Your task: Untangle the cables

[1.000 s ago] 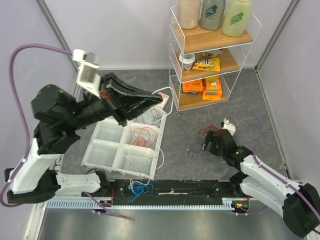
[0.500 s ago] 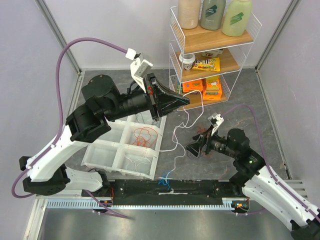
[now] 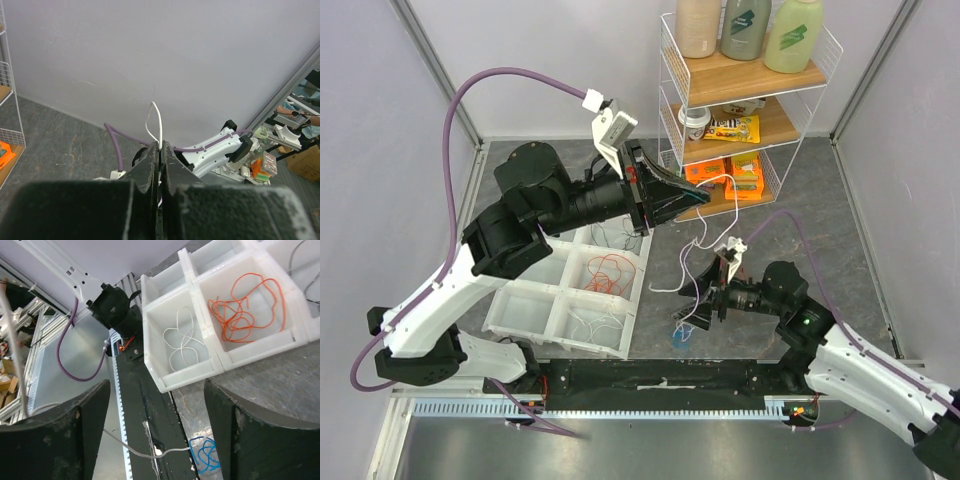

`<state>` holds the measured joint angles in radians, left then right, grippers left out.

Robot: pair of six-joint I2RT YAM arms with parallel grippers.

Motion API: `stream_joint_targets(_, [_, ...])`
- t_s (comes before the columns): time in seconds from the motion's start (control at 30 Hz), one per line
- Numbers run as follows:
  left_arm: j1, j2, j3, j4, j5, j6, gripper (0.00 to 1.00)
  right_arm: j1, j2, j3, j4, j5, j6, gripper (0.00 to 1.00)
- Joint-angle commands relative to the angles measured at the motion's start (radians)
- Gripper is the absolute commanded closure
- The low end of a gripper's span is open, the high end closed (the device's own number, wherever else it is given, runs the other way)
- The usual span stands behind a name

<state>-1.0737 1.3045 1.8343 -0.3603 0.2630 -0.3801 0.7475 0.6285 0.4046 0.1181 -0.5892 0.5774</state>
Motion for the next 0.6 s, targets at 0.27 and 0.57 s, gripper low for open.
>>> stream_joint_targets(0.27, [-0.002,-0.008,0.083,0.017,-0.016,0.02,0.98,0.101,0.148,0.131,-0.547,0.976,0.087,0.18])
stream_joint_targets(0.57, [0.0,-0.017,0.075,0.004,-0.042,0.04,0.98,0.105,0.048,0.177,-0.655,0.756,0.075,0.17])
